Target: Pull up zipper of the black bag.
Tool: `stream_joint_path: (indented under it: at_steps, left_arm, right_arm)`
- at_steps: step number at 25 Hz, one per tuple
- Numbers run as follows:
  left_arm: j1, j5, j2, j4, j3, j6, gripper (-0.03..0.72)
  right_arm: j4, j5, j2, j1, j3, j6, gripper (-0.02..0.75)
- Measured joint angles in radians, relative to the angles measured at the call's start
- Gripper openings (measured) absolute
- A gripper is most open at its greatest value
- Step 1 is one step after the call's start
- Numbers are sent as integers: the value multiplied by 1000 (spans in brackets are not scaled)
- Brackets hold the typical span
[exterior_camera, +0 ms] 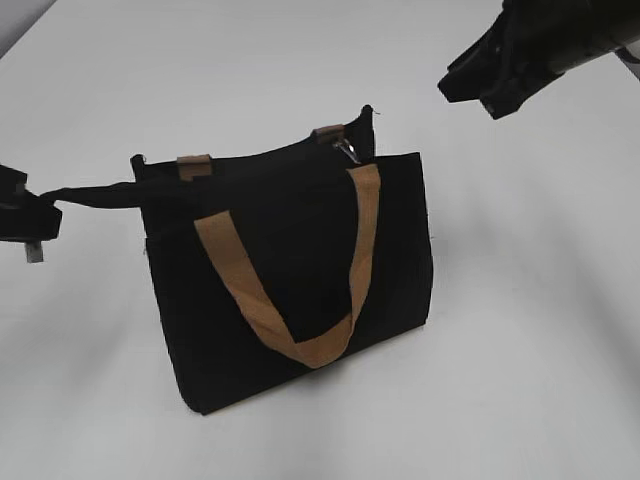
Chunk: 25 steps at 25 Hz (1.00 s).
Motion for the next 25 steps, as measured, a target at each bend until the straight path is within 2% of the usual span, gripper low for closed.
stream_joint_path:
  at_steps: [2, 4, 6, 10, 14, 18, 22, 25]
  left_arm:
    - [0, 16, 0, 0, 0, -1, 135]
    - [0, 55, -3, 2, 0, -2, 258]
    - [0, 129, -21, 3, 0, -4, 335]
    - [0, 296, -115, 44, 0, -96, 379]
    - [0, 429, -319, 178, 0, -225, 384]
    - [0, 490, -607, 259, 0, -271, 384]
    - [0, 498, -897, 269, 24, -278, 384]
    - [0, 527, -1086, 270, 97, -280, 384]
  right_arm:
    - [-1, 8, -17, 0, 0, 106, 312]
    - [-1, 24, -40, -3, 0, 256, 473]
    - [-9, 62, -60, -12, 0, 409, 565]
    - [-141, 268, -85, -23, 0, 674, 596]
    - [-286, 490, -132, -24, 59, 850, 598]
    - [-346, 503, -293, -25, 269, 939, 596]
    - [-402, 499, -544, -25, 484, 985, 593]
    - [-473, 499, -770, -25, 603, 1035, 593]
